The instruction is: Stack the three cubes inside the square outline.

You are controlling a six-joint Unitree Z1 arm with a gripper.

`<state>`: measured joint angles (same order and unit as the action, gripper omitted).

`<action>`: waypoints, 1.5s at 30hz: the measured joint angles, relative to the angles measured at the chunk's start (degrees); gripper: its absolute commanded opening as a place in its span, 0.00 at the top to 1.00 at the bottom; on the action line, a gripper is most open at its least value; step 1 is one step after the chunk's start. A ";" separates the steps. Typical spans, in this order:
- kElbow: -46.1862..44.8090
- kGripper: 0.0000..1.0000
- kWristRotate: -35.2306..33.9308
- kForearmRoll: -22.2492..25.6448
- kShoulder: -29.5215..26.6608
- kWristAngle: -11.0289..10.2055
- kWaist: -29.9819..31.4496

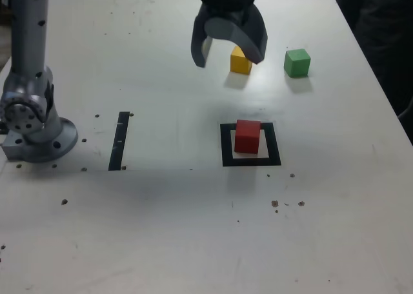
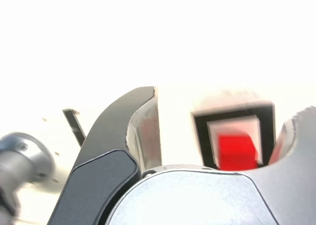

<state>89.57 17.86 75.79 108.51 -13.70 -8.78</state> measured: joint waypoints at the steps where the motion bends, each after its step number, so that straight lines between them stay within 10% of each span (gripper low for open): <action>1: 0.02 0.01 1.30 0.02 -0.16 -0.35 -1.89; 15: 10.47 0.01 17.39 -2.38 11.55 -4.34 -17.44; 45: 15.43 0.06 23.44 -3.94 21.33 -4.32 -18.73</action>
<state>105.00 41.29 71.84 129.84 -18.02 -27.51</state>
